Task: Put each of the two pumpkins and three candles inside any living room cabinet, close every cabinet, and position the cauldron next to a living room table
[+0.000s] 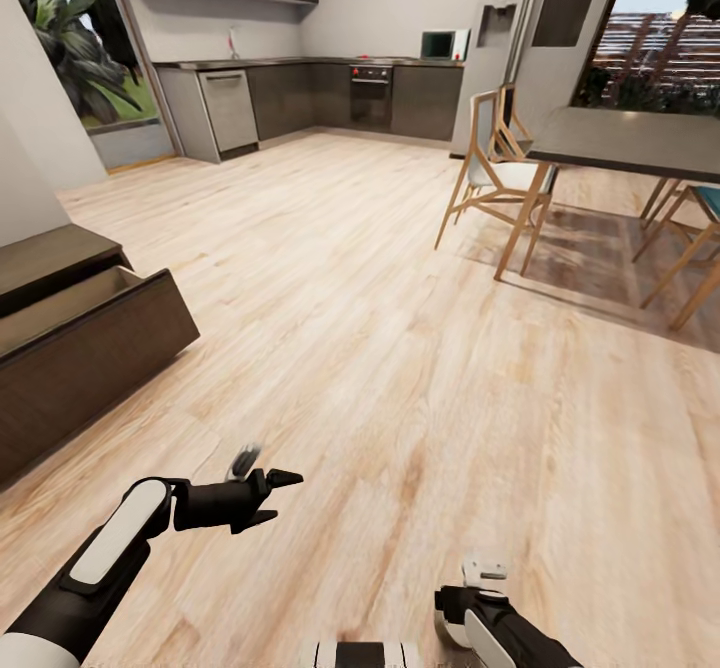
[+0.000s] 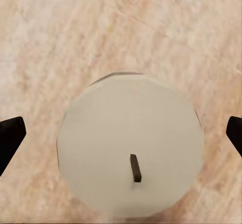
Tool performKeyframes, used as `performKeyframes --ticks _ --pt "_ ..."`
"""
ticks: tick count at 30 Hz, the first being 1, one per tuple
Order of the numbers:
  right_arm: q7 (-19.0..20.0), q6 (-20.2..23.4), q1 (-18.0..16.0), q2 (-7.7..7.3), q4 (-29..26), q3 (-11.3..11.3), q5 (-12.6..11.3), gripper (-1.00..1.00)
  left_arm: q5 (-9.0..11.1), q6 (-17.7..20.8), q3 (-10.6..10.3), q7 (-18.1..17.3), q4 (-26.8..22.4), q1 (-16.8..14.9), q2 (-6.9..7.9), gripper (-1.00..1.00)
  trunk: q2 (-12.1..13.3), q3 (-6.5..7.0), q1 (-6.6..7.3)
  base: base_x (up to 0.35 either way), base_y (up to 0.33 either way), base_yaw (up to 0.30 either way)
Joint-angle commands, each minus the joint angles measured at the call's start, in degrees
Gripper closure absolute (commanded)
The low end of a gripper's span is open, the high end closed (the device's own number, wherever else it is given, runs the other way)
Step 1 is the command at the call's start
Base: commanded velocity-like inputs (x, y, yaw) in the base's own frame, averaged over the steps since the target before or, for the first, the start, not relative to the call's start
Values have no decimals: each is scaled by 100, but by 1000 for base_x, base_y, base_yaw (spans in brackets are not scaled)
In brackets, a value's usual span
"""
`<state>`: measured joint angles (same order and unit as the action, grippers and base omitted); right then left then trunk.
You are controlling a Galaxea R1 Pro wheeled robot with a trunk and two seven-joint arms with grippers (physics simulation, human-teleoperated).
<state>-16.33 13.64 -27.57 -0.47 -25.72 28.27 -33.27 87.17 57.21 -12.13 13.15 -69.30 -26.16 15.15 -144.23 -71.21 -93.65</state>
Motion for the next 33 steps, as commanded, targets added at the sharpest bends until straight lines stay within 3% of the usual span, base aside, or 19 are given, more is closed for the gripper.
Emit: performKeyframes --ticks 1,10,17,27,33 --pt "41 26 -3 -5 -8 38 -22 -100 64 1 -9 56 -5 -3 2 -100 -4 -27 -1 0 0 0" --pt "128 9 -3 -6 13 38 -55 -100 64 1 -15 56 -5 -2 -9 -100 -16 -227 -24 0 0 0" --pt "105 8 -3 -4 71 39 -65 -100 69 1 -212 56 -5 -2 -12 -100 -25 -382 -42 0 0 0" --pt "104 -18 -3 -6 76 39 -66 -100 72 -3 -237 56 -5 -3 -8 -100 -25 -382 -42 0 0 0" --pt "104 -28 -3 -6 76 39 -66 -100 73 -3 -237 56 -5 -3 -3 -100 -30 -470 -53 0 0 0"
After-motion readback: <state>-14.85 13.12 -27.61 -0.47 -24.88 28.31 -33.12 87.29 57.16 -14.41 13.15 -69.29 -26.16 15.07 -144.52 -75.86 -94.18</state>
